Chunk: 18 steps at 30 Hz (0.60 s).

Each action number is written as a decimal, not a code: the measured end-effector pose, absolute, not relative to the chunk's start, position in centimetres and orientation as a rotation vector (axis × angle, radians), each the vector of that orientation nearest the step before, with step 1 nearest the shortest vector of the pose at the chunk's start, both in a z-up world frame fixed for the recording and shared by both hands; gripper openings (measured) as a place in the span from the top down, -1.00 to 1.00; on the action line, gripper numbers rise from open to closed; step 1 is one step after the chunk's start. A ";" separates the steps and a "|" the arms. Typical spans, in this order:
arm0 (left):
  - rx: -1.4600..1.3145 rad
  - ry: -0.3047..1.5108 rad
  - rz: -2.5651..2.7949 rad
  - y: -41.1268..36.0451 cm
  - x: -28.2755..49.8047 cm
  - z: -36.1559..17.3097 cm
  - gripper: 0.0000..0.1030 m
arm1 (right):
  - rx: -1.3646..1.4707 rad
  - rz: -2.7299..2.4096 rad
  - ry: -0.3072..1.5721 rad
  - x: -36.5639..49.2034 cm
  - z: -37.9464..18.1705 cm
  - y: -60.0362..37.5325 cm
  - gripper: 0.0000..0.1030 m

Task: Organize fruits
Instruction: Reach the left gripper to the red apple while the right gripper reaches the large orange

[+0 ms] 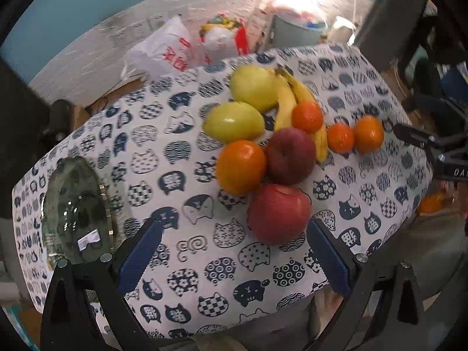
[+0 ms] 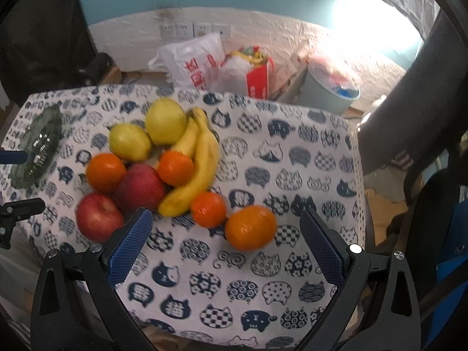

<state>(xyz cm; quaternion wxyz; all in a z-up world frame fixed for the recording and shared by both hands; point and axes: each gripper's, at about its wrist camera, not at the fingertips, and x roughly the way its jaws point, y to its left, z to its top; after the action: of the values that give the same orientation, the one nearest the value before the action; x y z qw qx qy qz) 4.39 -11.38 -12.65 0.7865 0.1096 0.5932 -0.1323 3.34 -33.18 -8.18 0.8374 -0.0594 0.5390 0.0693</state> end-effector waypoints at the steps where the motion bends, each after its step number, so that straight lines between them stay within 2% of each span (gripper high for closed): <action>1: 0.242 1.296 -0.295 -12.0 4.5 -13.3 -0.96 | -0.122 0.144 1.148 3.3 -8.5 -33.5 -0.93; 11: 0.231 1.424 -0.318 -13.8 5.4 -18.0 -0.96 | -0.104 0.144 1.247 3.8 -12.5 -35.5 -0.93; 18: 0.280 1.443 -0.333 -15.5 6.3 -19.9 -0.96 | -0.122 0.142 1.297 5.3 -14.7 -36.3 -0.93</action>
<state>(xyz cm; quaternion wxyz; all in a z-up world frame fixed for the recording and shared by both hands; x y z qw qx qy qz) 6.28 -15.50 -19.88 0.7294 0.1273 0.6550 -0.1510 5.27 -36.27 -14.71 0.7930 -0.0567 0.6030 0.0660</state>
